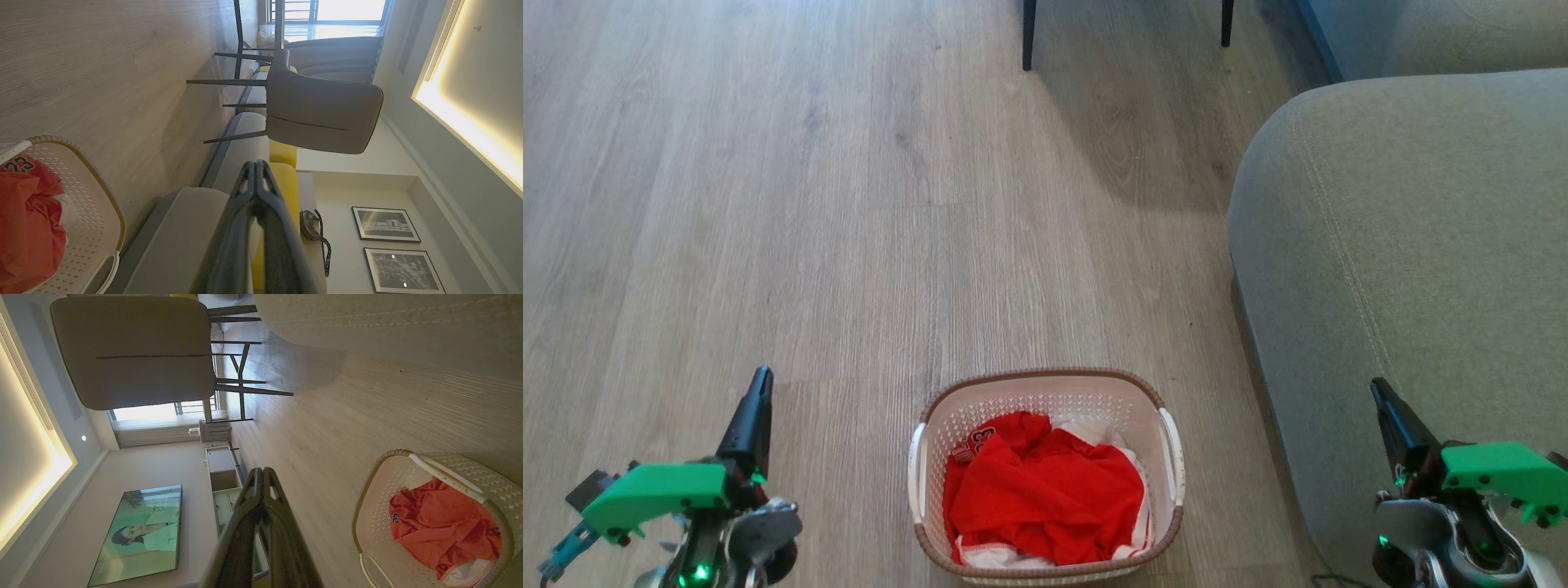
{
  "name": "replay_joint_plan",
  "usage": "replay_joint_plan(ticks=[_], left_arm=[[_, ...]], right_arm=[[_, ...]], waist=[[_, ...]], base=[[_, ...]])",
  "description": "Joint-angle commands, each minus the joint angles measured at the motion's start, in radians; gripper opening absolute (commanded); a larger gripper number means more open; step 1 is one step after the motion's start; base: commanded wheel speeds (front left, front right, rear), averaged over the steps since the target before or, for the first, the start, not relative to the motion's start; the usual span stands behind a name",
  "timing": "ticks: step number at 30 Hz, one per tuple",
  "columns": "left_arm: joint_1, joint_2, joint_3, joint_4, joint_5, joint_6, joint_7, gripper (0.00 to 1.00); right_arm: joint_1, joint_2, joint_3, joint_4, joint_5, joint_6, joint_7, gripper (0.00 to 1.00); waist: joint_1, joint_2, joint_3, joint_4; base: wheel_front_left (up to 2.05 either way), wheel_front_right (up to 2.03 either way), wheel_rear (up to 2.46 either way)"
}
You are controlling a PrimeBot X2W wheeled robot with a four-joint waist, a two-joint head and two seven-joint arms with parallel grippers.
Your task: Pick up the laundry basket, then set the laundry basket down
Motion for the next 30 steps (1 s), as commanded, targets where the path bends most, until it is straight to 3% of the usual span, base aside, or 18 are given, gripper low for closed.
replay_joint_plan(ticks=[1, 30], left_arm=[[-0.058, 0.009, 0.039, -0.030, -0.001, -0.007, 0.010, 0.00], [-0.058, 0.003, 0.049, -0.029, 0.007, -0.007, 0.017, 0.00]], right_arm=[[-0.048, -0.016, 0.019, -0.032, 0.004, 0.006, 0.009, 0.00], [-0.048, -0.014, 0.015, -0.031, 0.001, 0.006, 0.012, 0.00]], waist=[[0.0000, 0.0000, 0.000, 0.000], [0.0000, 0.0000, 0.000, 0.000]], base=[[0.00, 0.00, 0.00], [0.00, 0.00, 0.00]])
